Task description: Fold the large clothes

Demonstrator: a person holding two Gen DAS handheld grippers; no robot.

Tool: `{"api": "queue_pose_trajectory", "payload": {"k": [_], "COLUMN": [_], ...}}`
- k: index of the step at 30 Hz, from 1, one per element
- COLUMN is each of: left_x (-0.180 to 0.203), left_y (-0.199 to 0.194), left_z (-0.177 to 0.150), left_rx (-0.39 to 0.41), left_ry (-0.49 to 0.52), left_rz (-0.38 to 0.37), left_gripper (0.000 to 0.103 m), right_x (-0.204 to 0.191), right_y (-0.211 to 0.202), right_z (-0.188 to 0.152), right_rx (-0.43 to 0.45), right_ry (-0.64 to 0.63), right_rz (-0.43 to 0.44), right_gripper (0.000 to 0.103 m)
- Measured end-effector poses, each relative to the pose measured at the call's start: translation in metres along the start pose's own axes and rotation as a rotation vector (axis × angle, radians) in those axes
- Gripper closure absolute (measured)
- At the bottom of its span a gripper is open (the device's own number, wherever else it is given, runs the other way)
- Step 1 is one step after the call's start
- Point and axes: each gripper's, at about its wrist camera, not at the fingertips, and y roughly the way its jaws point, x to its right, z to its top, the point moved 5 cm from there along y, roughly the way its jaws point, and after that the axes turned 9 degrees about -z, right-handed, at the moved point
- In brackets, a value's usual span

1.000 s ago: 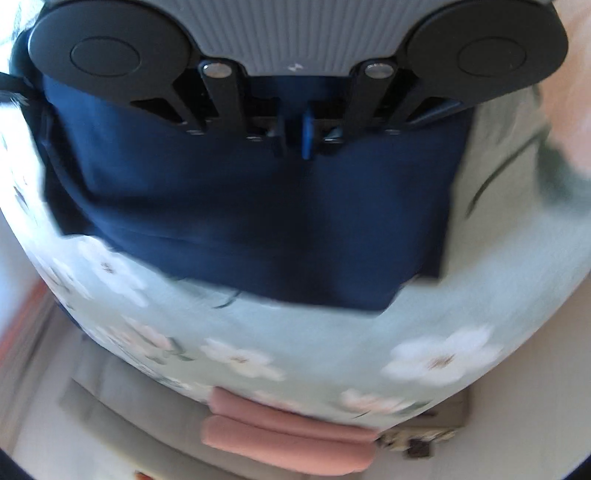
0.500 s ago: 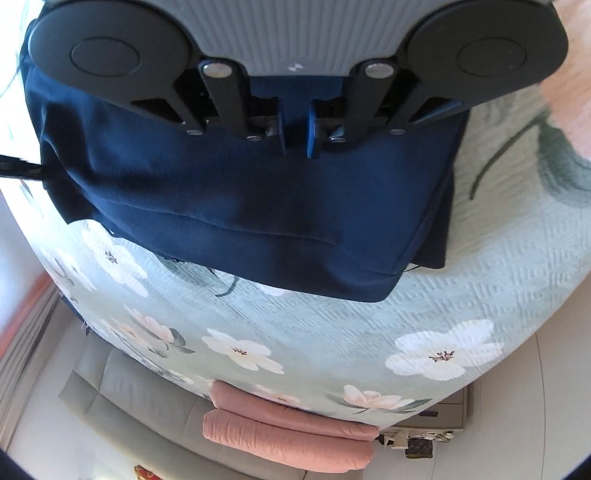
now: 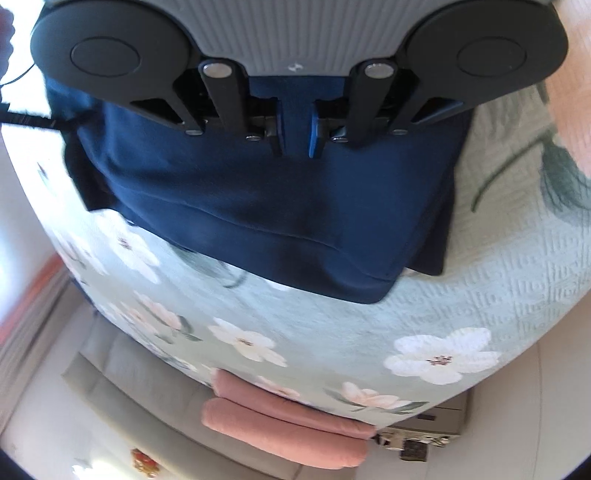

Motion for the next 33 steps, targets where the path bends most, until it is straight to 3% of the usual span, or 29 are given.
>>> {"api": "queue_pose_trajectory", "payload": {"k": [4, 7, 10, 12, 14, 16, 17, 18, 20, 22, 24, 26, 29, 32, 33], "left_x": [0.019, 0.026, 0.031, 0.034, 0.03, 0.014, -0.001, -0.012, -0.015, 0.002, 0.032, 0.067, 0.113, 0.13, 0.133], "left_y": [-0.005, -0.004, -0.021, -0.031, -0.036, -0.033, -0.032, -0.035, -0.05, -0.06, -0.065, -0.062, -0.041, -0.017, -0.011], "left_z": [-0.019, -0.032, -0.038, -0.047, -0.062, -0.074, -0.079, -0.081, -0.074, -0.065, -0.055, -0.052, -0.061, -0.081, -0.088], "left_rx": [-0.031, -0.055, -0.029, -0.023, -0.03, -0.063, -0.095, -0.098, -0.03, 0.017, 0.061, 0.077, 0.021, -0.061, -0.086], "left_ry": [0.008, 0.041, 0.022, 0.026, 0.049, 0.061, 0.003, -0.071, -0.163, -0.113, -0.041, 0.025, 0.099, 0.138, 0.146], "left_rz": [-0.027, 0.017, 0.05, 0.084, 0.173, 0.354, 0.434, 0.449, 0.378, 0.35, 0.27, 0.145, -0.041, -0.119, -0.137], "left_gripper": [0.087, 0.088, 0.088, 0.087, 0.087, 0.091, 0.091, 0.091, 0.091, 0.091, 0.091, 0.089, 0.088, 0.088, 0.087], "right_x": [0.006, 0.006, -0.003, -0.008, -0.005, 0.001, 0.004, 0.009, 0.024, 0.04, 0.063, 0.076, 0.083, 0.093, 0.094], "right_y": [0.018, 0.0, -0.027, -0.02, 0.003, 0.004, 0.003, -0.001, -0.016, -0.023, -0.021, -0.011, 0.009, 0.034, 0.037], "right_z": [-0.037, -0.033, -0.043, -0.062, -0.085, -0.082, -0.077, -0.072, -0.067, -0.06, -0.054, -0.052, -0.055, -0.065, -0.066], "right_rx": [-0.069, -0.062, -0.002, -0.072, -0.141, -0.136, -0.163, -0.186, -0.173, -0.166, -0.163, -0.193, -0.245, -0.281, -0.266], "right_ry": [-0.009, -0.022, -0.136, -0.184, -0.205, -0.151, -0.123, -0.097, -0.049, 0.027, 0.107, 0.165, 0.222, 0.291, 0.314], "right_rz": [-0.016, -0.058, -0.084, -0.077, -0.094, -0.059, -0.046, -0.033, 0.006, 0.057, 0.077, 0.099, 0.158, 0.19, 0.219], "right_gripper": [0.103, 0.103, 0.095, 0.093, 0.094, 0.092, 0.09, 0.082, 0.067, 0.043, 0.031, 0.03, 0.028, 0.024, 0.012]}}
